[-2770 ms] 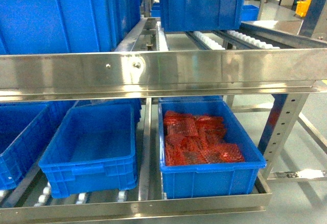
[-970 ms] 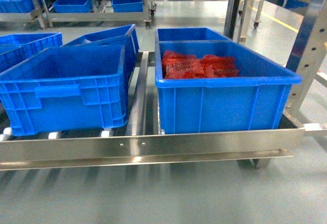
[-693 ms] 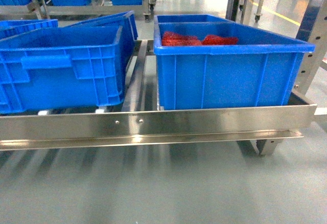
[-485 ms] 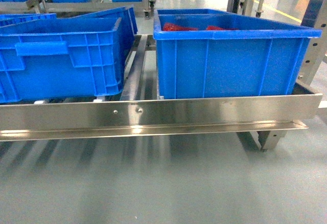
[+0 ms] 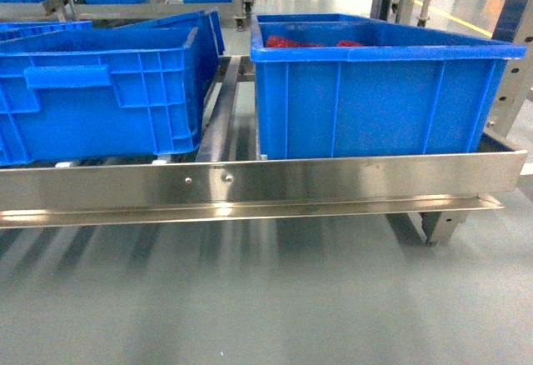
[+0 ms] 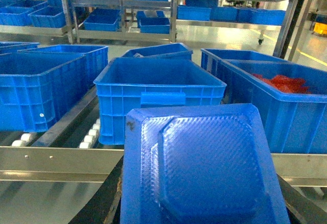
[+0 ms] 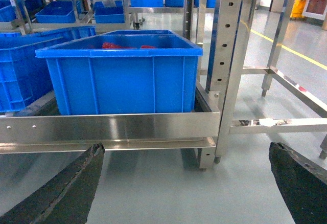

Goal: Pick blue part to blue bin on bottom shelf

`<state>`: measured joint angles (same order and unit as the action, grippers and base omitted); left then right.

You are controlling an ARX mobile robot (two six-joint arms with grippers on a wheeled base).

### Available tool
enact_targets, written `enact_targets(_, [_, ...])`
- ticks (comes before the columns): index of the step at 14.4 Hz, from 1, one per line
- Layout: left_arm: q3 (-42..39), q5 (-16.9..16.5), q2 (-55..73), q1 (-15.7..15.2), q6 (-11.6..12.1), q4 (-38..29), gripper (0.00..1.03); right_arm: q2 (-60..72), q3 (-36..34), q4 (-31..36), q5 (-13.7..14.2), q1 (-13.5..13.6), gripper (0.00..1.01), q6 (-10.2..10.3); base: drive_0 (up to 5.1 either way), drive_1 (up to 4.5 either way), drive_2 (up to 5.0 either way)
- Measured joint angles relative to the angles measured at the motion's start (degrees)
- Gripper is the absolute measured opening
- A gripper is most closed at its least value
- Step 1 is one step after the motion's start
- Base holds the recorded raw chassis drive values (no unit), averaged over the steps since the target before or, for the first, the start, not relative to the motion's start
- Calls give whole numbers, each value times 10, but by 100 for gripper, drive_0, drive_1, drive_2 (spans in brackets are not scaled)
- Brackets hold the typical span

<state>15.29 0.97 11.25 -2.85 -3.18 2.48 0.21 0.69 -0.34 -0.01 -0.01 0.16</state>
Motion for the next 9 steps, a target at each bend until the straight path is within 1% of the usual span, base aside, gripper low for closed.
enact_targets(9, [0, -1, 0, 0, 0, 0, 44, 0, 0, 1, 0, 0, 98, 0, -12, 406, -431])
